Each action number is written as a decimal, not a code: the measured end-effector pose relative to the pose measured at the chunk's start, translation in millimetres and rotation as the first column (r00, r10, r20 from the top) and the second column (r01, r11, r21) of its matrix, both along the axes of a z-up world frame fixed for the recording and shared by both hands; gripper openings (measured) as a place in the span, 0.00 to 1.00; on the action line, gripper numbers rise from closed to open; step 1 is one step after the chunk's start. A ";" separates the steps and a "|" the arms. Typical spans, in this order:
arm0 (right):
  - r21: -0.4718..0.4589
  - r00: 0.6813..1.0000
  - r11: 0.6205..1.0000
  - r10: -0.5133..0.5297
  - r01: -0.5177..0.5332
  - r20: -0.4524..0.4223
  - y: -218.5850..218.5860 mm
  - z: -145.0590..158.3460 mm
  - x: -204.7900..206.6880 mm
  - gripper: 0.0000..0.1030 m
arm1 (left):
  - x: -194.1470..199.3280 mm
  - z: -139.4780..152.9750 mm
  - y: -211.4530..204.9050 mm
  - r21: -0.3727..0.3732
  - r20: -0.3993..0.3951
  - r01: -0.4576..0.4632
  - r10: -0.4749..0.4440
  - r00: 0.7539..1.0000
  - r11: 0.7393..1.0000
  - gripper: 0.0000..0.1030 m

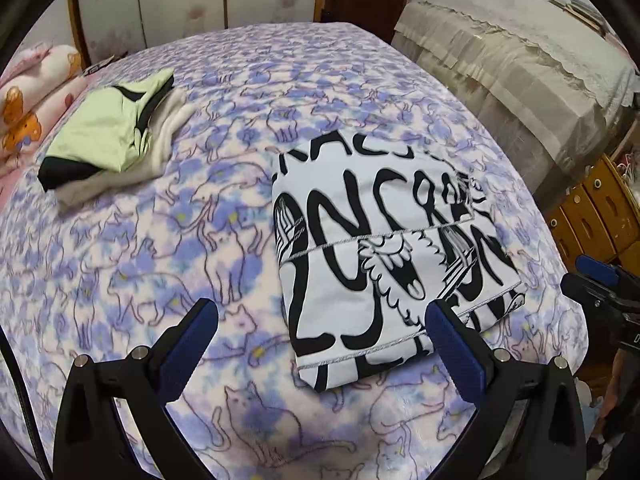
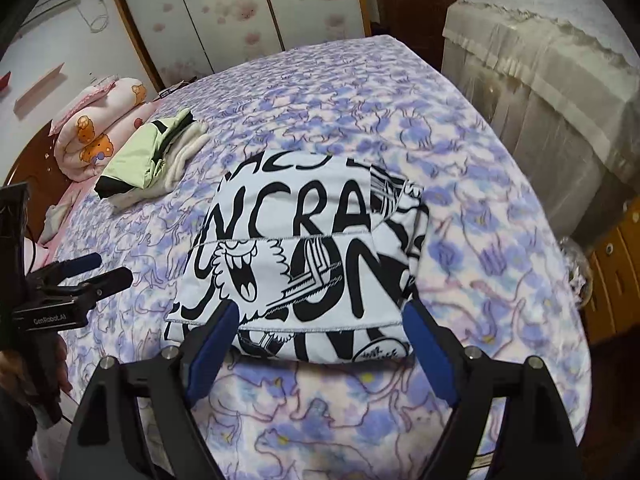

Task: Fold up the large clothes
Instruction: 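Lower the folded jacket onto the bed and open both grippers, then grasp the folded jacket bundle with both grippers and lift it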

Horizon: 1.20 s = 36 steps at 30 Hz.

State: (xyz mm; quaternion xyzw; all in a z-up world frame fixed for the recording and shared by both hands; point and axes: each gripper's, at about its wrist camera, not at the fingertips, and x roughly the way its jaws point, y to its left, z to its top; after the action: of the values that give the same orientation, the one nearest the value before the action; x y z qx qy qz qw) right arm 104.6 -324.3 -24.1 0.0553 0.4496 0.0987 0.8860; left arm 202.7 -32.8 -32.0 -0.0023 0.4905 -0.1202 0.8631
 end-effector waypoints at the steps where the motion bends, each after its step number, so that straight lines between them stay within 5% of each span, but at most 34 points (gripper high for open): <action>1: -0.004 1.000 1.000 0.005 -0.005 0.003 -0.3 1.9 1.4 0.82 | 0.7 2.4 -0.9 -0.006 0.007 0.006 -0.006 1.000 1.000 0.99; 11: -0.011 0.999 0.999 0.031 -0.031 -0.012 -10.5 -1.5 26.4 0.86 | 19.5 -0.4 -10.0 -0.001 0.026 0.017 -0.017 1.000 1.000 0.99; 25: 0.171 0.976 0.983 -0.034 0.071 -0.215 -61.3 -78.0 85.5 0.86 | 64.2 -81.9 -16.3 -0.092 -0.207 0.040 -0.058 0.977 0.995 0.99; 36: 0.332 0.925 0.941 0.066 0.067 -0.374 -75.4 -150.9 128.9 0.86 | 96.1 -143.7 -7.5 -0.234 -0.346 -0.032 -0.052 0.937 0.972 0.99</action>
State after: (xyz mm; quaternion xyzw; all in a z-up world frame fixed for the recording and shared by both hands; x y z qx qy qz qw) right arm 233.5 -399.7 -175.0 0.2250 0.5889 0.1618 0.7592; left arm 298.7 -40.4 -175.7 -0.1238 0.6182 -0.1798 0.7551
